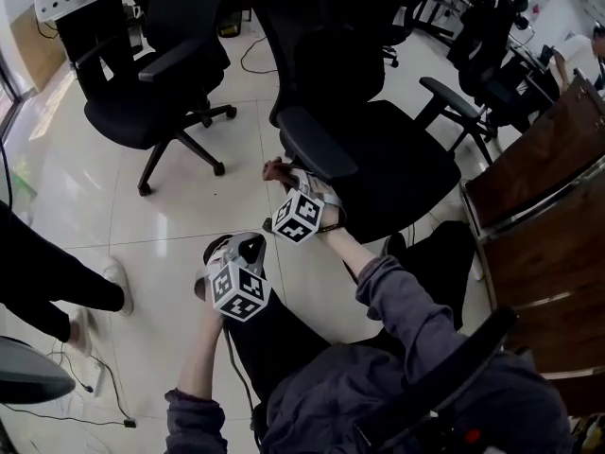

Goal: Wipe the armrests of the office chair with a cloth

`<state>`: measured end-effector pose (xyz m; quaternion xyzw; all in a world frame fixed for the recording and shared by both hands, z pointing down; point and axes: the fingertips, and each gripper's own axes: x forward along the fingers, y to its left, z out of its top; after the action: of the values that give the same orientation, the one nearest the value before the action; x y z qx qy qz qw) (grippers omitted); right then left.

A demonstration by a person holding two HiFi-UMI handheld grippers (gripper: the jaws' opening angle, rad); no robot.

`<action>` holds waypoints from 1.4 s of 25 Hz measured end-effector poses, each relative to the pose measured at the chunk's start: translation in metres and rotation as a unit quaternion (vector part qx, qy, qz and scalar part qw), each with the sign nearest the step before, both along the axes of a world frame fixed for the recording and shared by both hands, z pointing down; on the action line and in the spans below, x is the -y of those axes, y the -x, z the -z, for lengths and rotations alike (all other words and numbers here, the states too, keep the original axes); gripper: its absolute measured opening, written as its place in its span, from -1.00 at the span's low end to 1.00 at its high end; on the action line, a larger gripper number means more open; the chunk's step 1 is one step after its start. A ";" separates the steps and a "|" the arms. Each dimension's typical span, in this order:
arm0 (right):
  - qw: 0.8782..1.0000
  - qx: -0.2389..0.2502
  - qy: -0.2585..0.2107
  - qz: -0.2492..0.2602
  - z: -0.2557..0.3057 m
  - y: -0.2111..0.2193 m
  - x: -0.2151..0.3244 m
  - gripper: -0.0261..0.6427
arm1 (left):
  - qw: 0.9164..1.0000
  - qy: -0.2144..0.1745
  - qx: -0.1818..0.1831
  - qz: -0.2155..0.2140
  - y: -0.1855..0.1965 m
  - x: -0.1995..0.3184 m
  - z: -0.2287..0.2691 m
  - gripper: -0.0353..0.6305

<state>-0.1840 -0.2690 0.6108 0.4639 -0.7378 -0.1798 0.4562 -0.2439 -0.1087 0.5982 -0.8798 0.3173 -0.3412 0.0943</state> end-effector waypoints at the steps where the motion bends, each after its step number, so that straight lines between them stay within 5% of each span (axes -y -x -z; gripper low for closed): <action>1: 1.000 0.004 -0.010 0.003 0.009 0.002 0.001 -0.77 | 1.000 0.000 0.002 0.000 0.000 0.000 0.000 -0.84; 10: 0.998 0.020 -0.059 0.011 0.040 0.011 0.001 -0.77 | 1.000 0.000 0.004 -0.001 -0.001 -0.002 -0.002 -0.84; 20: 0.999 -0.019 0.042 -0.010 -0.048 -0.005 0.005 -0.77 | 1.000 0.003 0.012 -0.001 -0.002 -0.002 -0.007 -0.84; 23: 0.999 -0.005 0.035 -0.001 -0.042 -0.001 0.000 -0.77 | 1.000 0.005 0.015 0.000 -0.001 0.000 -0.009 -0.84; 28: 0.999 0.026 0.005 0.041 -0.002 0.015 -0.021 -0.77 | 1.000 0.001 0.028 0.000 -0.004 0.001 -0.007 -0.84; 35: 0.985 0.014 -0.004 0.171 0.053 0.026 -0.108 -0.77 | 0.998 0.001 0.069 -0.002 -0.003 -0.001 -0.007 -0.84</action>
<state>-0.2096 -0.1605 0.5580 0.3348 -0.8121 -0.2514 0.4064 -0.2407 -0.1074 0.6050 -0.8550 0.3077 -0.4010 0.1163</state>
